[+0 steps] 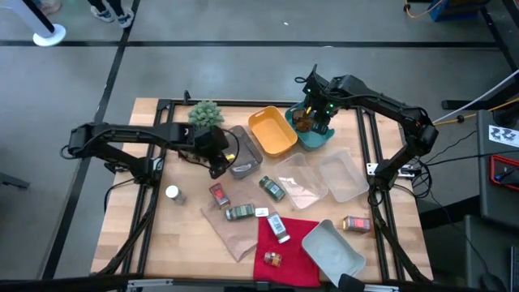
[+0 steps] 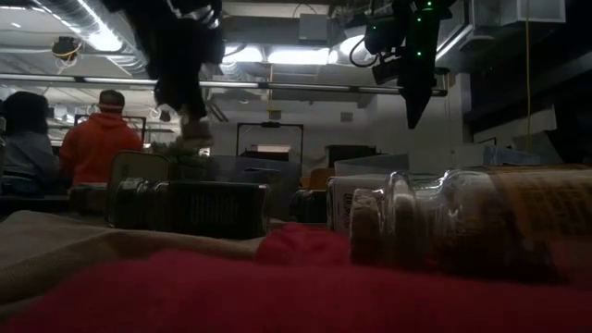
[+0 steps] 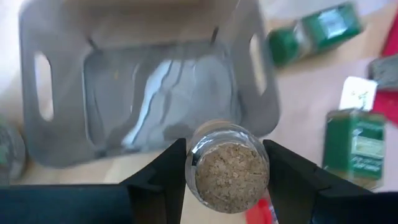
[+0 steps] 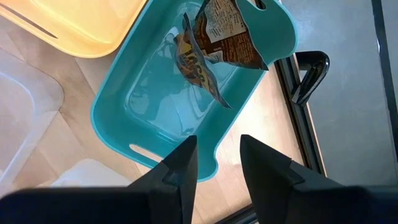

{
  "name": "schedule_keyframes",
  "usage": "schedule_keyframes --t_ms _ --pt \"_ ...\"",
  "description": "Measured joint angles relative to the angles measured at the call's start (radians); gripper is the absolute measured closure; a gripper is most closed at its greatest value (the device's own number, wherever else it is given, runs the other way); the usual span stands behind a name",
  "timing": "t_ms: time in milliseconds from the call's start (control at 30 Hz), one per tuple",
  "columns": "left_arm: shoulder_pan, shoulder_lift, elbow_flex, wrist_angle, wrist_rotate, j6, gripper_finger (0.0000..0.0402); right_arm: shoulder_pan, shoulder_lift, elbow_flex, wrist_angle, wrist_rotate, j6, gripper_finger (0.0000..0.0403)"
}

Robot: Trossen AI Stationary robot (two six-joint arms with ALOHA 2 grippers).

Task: Sort spices by type
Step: Put the top brown seasoning bottle into the black bin

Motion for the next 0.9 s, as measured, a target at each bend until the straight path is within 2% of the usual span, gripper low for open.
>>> schedule_keyframes --t_ms 100,367,633,900 --pt "0.008 0.0 0.039 0.024 0.0 0.022 0.024 0.0 0.0 0.0 0.0 0.0 0.0 0.0281" --pt "0.102 0.026 0.045 0.108 0.0 0.064 0.024 0.0 0.0 0.0 0.0 0.0 0.0 0.0281" --pt "0.209 0.154 0.044 0.112 -0.002 0.12 0.024 0.0 0.0 0.0 0.001 0.0 0.0 0.0281" --pt "0.246 0.312 0.044 0.118 -0.002 0.125 0.024 0.0 0.0 0.0 0.003 0.0 0.0 0.0281"
